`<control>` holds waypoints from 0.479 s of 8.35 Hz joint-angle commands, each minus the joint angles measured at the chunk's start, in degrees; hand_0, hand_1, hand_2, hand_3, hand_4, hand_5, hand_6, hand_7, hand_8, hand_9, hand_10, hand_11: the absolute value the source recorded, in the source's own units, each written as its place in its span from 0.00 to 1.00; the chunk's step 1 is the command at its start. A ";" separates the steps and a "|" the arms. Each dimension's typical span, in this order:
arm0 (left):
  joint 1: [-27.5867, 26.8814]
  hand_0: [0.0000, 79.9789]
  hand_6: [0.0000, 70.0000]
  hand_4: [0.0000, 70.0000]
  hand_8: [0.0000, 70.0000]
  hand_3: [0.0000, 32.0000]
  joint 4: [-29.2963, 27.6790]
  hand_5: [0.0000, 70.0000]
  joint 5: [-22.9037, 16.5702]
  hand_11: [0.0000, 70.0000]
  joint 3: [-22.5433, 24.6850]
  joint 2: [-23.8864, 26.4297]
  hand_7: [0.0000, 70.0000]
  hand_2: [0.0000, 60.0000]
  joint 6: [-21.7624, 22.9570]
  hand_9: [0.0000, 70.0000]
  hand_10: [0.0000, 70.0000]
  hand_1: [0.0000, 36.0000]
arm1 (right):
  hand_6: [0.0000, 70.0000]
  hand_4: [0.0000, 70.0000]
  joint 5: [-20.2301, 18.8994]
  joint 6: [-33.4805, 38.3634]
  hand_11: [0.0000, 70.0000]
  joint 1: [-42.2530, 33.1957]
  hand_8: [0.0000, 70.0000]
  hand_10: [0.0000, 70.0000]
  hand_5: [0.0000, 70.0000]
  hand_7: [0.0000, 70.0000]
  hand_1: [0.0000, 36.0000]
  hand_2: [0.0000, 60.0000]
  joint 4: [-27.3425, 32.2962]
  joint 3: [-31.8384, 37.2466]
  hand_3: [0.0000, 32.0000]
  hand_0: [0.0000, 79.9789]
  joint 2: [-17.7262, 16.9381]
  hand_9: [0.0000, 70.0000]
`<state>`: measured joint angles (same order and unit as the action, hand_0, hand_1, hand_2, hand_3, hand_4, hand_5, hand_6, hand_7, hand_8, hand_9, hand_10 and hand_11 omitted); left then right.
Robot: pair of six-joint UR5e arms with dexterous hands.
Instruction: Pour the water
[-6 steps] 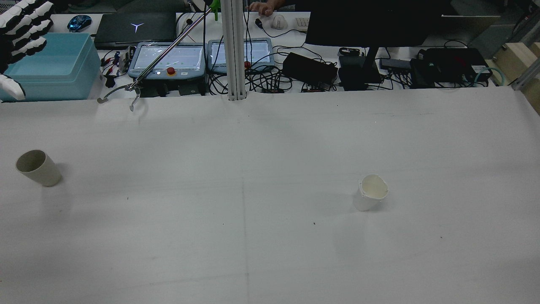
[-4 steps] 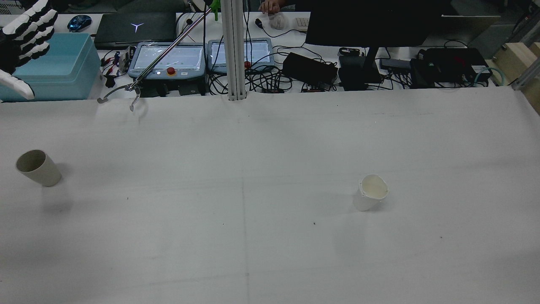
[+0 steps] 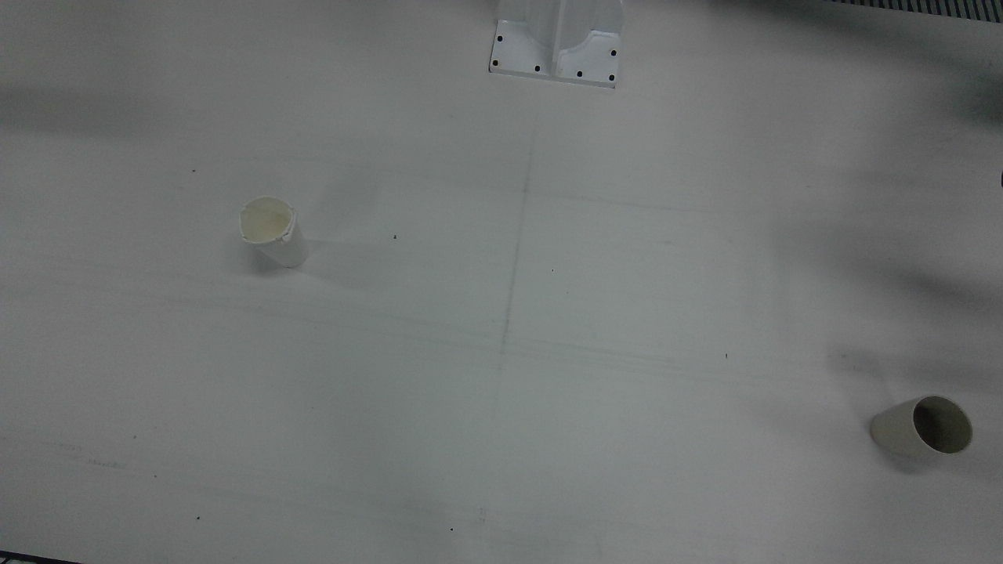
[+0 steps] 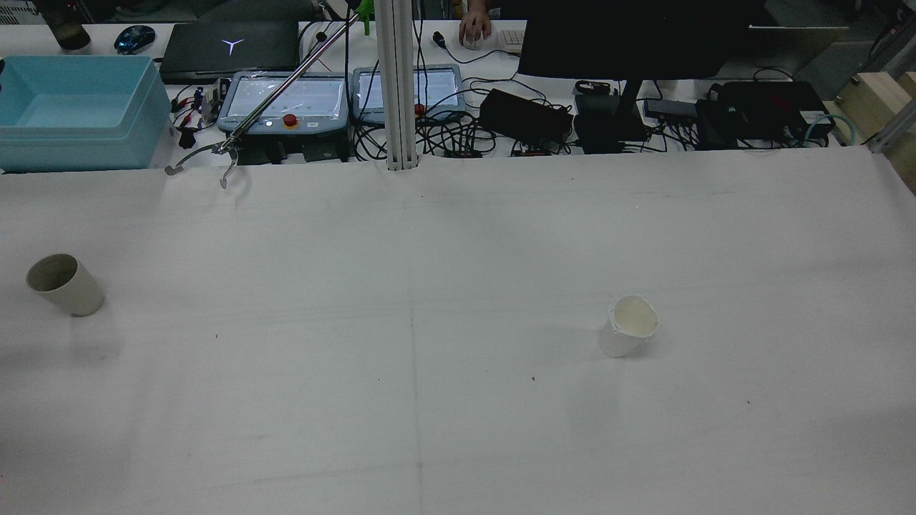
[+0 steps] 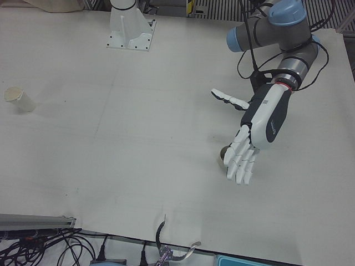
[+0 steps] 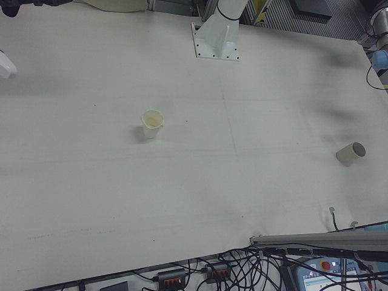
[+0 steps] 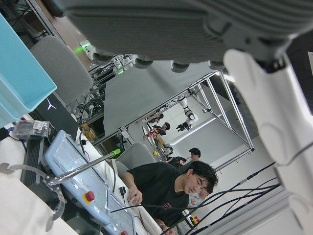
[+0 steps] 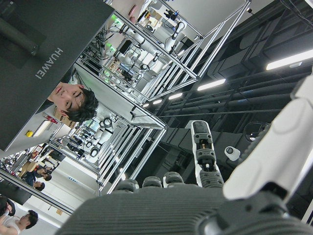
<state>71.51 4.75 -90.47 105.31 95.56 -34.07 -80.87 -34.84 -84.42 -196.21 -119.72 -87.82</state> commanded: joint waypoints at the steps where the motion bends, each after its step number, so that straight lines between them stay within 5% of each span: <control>1: 0.92 0.62 0.00 0.00 0.00 0.62 -7.79 0.06 0.56 0.00 -6.23 -4.50 0.01 0.00 0.32 0.00 0.00 0.26 | 0.06 0.31 0.27 0.21 0.00 1.97 0.00 0.00 0.18 0.02 0.16 0.02 0.21 1.41 0.00 0.53 -0.33 0.00; 3: 0.74 0.67 0.00 0.00 0.00 0.66 -12.03 0.05 0.91 0.00 -9.85 -4.68 0.01 0.00 0.23 0.00 0.00 0.34 | 0.07 0.31 0.37 0.74 0.03 2.42 0.00 0.01 0.19 0.04 0.18 0.04 1.09 2.48 0.00 0.54 -3.64 0.00; 4: 0.57 0.68 0.00 0.00 0.00 0.69 -12.56 0.03 0.83 0.00 -9.86 -4.60 0.01 0.00 1.28 0.00 0.00 0.36 | 0.04 0.23 0.19 0.22 0.06 3.47 0.00 0.03 0.15 0.00 0.22 0.03 3.01 2.91 0.00 0.57 -7.06 0.00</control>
<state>72.29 -4.92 -89.78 97.48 91.22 -33.93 -80.54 -34.28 -82.40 -195.62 -117.69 -89.38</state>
